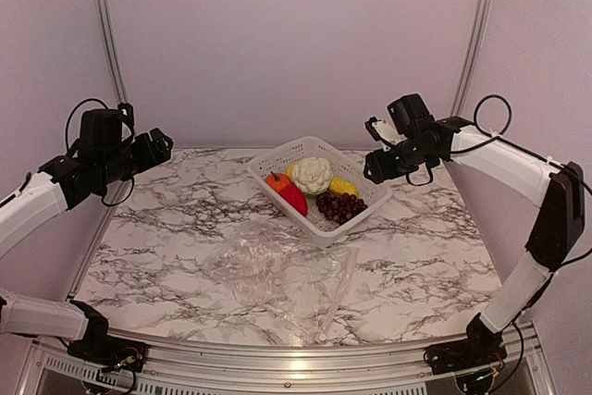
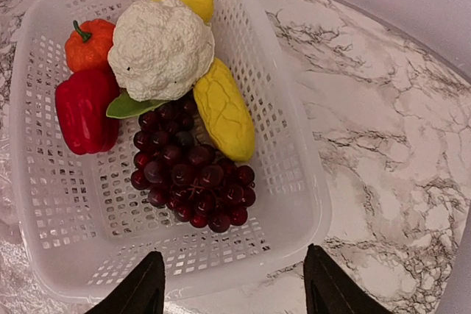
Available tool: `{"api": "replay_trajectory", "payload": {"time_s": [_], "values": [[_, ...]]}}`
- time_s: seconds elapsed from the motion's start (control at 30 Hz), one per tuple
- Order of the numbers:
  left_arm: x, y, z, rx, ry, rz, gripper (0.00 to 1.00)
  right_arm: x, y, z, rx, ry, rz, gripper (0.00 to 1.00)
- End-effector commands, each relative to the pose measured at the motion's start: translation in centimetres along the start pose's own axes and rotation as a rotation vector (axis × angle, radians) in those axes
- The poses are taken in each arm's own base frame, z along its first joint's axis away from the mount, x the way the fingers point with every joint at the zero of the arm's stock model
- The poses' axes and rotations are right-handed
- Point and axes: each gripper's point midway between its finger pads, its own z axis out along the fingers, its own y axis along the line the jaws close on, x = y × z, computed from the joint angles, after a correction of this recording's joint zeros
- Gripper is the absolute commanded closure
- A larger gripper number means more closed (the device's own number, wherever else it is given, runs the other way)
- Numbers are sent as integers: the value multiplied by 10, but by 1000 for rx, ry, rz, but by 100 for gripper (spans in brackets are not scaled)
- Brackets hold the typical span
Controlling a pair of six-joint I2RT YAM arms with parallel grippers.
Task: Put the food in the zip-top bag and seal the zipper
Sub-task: Move the bin to the center of the board.
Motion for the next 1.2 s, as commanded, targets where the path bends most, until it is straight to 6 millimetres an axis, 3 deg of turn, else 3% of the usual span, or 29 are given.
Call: {"api": "replay_trajectory", "payload": {"time_s": [0.0, 0.13, 0.3, 0.47, 0.9, 1.17], "values": [[26, -18, 2, 69, 152, 80, 14, -25, -15, 8, -74, -2, 117, 39], [41, -17, -6, 96, 190, -2, 14, -39, -34, 34, -68, 27, 160, 39], [60, -27, -11, 153, 294, -33, 13, -36, -55, 73, -54, 103, 165, 38], [67, -24, -18, 165, 301, -47, 13, -45, -61, 97, -89, 103, 161, 37], [80, -7, -29, 117, 318, -62, 13, -29, -52, 129, -141, 149, 196, 47], [98, 0, -21, 90, 371, -44, 13, -8, -52, 143, -132, 196, 219, 52]]}}
